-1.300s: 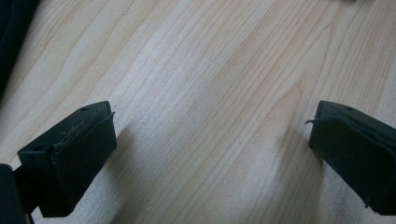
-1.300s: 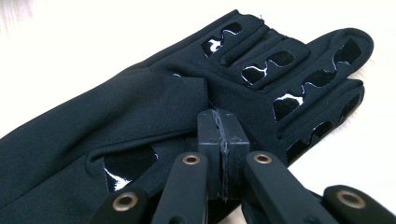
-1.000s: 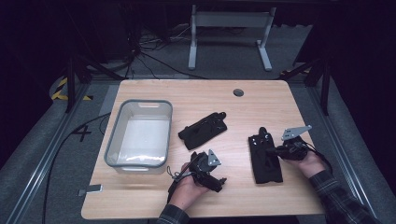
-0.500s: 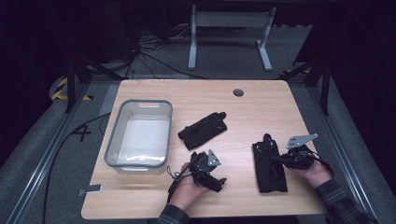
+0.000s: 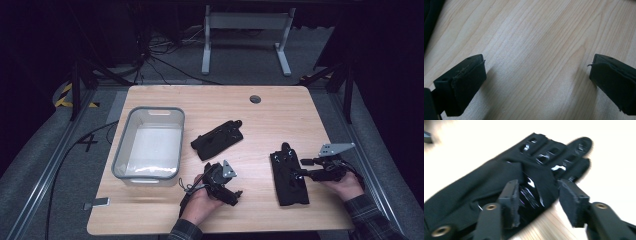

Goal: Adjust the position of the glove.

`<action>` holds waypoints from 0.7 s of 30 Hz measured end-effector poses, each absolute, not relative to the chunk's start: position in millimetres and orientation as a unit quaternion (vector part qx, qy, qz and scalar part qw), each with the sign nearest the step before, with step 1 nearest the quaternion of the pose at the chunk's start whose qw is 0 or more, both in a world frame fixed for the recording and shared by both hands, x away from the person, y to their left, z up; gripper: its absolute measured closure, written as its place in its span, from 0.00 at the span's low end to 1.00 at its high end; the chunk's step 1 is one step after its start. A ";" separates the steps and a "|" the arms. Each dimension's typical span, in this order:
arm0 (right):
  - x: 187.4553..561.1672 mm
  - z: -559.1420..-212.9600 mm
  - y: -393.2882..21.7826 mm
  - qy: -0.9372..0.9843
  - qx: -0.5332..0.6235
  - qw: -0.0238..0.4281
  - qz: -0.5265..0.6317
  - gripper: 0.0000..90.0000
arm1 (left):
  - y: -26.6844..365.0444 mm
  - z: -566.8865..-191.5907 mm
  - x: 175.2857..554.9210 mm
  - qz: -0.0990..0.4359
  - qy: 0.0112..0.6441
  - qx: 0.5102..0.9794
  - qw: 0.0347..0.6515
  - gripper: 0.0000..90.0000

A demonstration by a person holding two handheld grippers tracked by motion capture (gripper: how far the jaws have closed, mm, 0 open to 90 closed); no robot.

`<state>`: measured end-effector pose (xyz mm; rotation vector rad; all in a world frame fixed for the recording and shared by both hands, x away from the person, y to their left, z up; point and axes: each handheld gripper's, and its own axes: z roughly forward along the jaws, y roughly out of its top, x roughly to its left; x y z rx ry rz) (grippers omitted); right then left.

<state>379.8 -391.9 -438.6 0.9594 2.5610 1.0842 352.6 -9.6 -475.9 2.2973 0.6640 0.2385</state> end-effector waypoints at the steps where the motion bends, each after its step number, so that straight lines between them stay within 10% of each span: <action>1: 378.4 -438.8 -395.3 0.864 0.331 0.105 0.365 0.48 | -9.6 -475.9 352.6 0.093 0.258 0.892 0.361 0.01; 21: 366.7 -464.5 -429.2 0.836 0.388 0.171 0.347 0.10 | -10.0 -476.1 352.5 0.092 0.256 0.892 0.360 0.00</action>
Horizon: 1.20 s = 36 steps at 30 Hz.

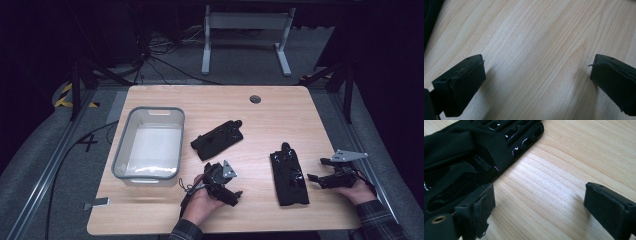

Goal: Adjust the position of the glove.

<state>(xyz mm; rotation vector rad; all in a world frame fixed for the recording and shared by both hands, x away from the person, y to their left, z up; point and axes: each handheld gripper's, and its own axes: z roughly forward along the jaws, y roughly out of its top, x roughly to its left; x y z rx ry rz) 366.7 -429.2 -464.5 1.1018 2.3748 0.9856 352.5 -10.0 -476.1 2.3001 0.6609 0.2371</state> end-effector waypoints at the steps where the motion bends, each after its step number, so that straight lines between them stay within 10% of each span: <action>1: 366.4 -465.4 -428.8 0.837 0.385 0.174 0.348 0.09 | -9.9 -476.1 352.5 0.092 0.256 0.892 0.360 0.00; 14: 364.9 -466.5 -428.2 0.831 0.393 0.179 0.351 0.09 | -10.6 -464.2 363.1 0.068 0.271 0.894 0.349 0.19; 32: 365.0 -466.7 -427.4 0.835 0.386 0.175 0.350 0.07 | -15.3 -436.9 401.0 0.087 0.292 0.888 0.345 0.98; 36: 364.9 -466.6 -427.2 0.837 0.384 0.174 0.350 0.07 | -16.8 -433.8 411.5 0.097 0.307 0.884 0.340 1.00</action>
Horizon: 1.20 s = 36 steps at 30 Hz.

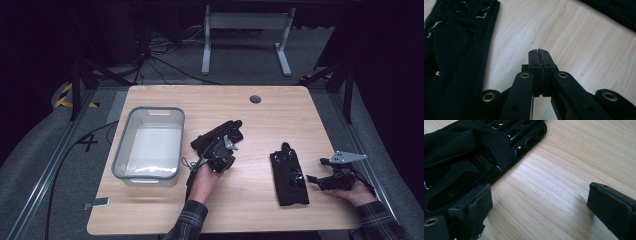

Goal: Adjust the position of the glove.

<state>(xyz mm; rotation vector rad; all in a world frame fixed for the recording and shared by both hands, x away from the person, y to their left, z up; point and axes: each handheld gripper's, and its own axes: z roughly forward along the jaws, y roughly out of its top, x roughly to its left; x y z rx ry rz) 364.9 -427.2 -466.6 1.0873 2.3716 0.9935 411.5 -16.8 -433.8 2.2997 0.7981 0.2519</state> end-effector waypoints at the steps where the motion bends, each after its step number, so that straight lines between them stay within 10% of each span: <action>1: 364.9 -466.6 -427.2 0.837 0.383 0.174 0.351 0.07 | -17.3 -433.0 414.8 0.102 0.311 0.882 0.339 1.00; 36: 364.6 -466.8 -426.7 0.841 0.373 0.170 0.353 0.07 | -15.9 -453.0 465.3 0.114 0.367 0.866 0.319 1.00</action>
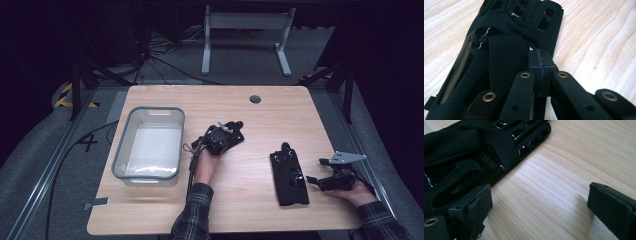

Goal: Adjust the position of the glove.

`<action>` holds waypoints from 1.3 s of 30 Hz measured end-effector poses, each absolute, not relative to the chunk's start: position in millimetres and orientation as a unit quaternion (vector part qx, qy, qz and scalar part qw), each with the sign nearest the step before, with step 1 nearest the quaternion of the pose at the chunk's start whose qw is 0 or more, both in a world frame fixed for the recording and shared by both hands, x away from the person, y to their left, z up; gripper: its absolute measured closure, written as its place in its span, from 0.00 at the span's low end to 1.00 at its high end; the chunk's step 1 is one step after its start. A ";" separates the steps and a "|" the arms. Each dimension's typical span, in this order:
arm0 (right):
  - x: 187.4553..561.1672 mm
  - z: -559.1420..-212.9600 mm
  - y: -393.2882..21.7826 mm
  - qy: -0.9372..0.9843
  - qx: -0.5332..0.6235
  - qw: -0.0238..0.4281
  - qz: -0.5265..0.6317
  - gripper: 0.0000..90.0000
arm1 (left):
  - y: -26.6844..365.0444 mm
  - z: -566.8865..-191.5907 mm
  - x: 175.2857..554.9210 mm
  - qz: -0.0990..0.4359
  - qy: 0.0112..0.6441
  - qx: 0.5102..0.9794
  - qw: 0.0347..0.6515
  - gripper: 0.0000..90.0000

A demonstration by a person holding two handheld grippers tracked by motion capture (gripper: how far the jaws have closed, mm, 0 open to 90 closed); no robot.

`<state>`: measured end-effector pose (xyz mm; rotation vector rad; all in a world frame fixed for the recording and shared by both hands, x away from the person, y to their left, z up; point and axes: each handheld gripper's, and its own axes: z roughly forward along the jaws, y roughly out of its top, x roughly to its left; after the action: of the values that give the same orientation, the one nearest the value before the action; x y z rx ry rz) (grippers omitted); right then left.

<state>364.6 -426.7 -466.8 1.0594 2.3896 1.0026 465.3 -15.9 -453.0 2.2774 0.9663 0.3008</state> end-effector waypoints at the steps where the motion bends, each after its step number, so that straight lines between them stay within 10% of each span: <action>1: 364.5 -466.8 -426.6 0.841 0.373 0.170 0.353 0.07 | -16.8 -453.4 463.4 0.114 0.368 0.865 0.321 1.00; 39: 364.4 -466.8 -426.5 0.841 0.373 0.169 0.353 0.07 | -64.3 -458.0 408.8 0.052 0.310 0.877 0.364 1.00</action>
<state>364.4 -426.5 -466.8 1.0592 2.3913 1.0027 408.8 -64.3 -458.0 2.2550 0.7970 0.1344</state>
